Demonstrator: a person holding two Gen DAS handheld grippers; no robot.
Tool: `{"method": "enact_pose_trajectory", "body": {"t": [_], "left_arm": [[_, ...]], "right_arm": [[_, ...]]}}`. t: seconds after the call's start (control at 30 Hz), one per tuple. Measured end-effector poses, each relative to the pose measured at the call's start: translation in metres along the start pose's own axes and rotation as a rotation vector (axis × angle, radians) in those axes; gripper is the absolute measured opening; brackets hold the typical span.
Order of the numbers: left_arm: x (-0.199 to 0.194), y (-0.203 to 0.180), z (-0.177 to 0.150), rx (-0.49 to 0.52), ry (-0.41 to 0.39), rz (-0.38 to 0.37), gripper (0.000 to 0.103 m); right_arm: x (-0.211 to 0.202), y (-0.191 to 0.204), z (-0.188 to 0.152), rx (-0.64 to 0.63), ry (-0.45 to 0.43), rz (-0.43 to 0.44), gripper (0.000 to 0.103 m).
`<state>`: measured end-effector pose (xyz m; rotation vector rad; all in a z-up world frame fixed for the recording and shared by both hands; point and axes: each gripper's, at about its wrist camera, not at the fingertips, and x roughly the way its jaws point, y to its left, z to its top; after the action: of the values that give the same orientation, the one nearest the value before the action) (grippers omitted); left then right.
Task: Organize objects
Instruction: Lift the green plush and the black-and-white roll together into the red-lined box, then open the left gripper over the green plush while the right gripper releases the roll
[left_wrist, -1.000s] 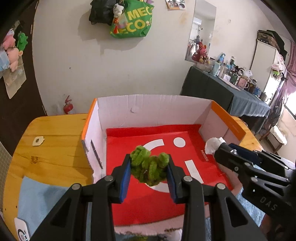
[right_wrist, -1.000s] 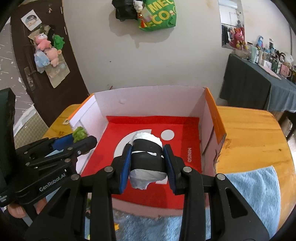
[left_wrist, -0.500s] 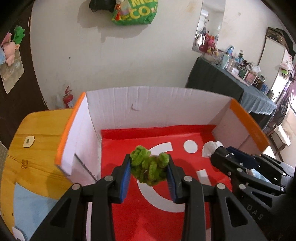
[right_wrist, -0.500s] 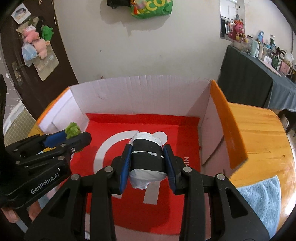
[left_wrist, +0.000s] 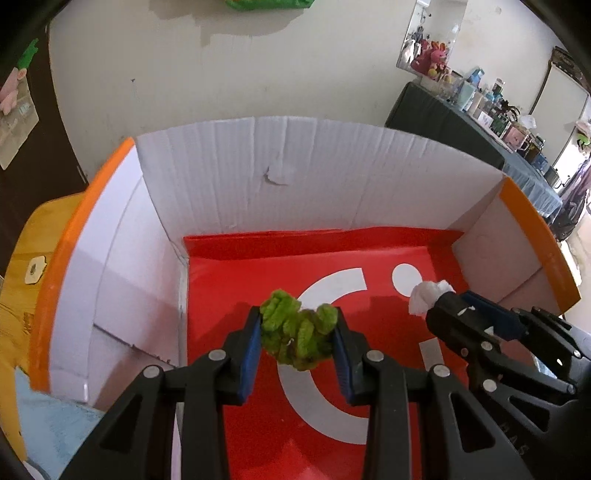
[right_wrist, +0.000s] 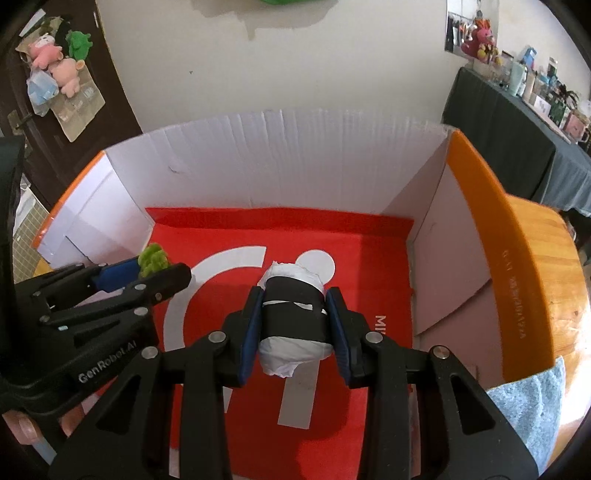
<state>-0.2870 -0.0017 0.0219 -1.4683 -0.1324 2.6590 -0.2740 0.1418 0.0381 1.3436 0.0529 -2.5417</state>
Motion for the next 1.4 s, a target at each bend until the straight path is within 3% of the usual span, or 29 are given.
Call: {"method": "enact_pose_trajectory", "body": {"t": [0.43, 1.2, 1.23, 1.3, 1.4], "left_arm": [[0.015, 0.008, -0.006, -0.020, 0.094, -0.021, 0.037], [0.011, 0.017, -0.010, -0.022, 0.091, -0.032, 0.039], [0.009, 0.020, -0.012, -0.021, 0.091, -0.032, 0.039], [0.009, 0.020, -0.013, -0.019, 0.090, -0.030, 0.041], [0.008, 0.020, -0.011, -0.022, 0.091, -0.029, 0.046]], "right_arm": [[0.016, -0.011, -0.005, 0.011, 0.073, 0.004, 0.033], [0.011, -0.024, -0.010, 0.033, 0.101, 0.028, 0.034], [0.011, -0.025, -0.010, 0.035, 0.100, 0.032, 0.035], [0.008, -0.027, -0.011, 0.036, 0.096, 0.035, 0.052], [0.003, -0.028, -0.012, 0.034, 0.077, 0.033, 0.056]]}}
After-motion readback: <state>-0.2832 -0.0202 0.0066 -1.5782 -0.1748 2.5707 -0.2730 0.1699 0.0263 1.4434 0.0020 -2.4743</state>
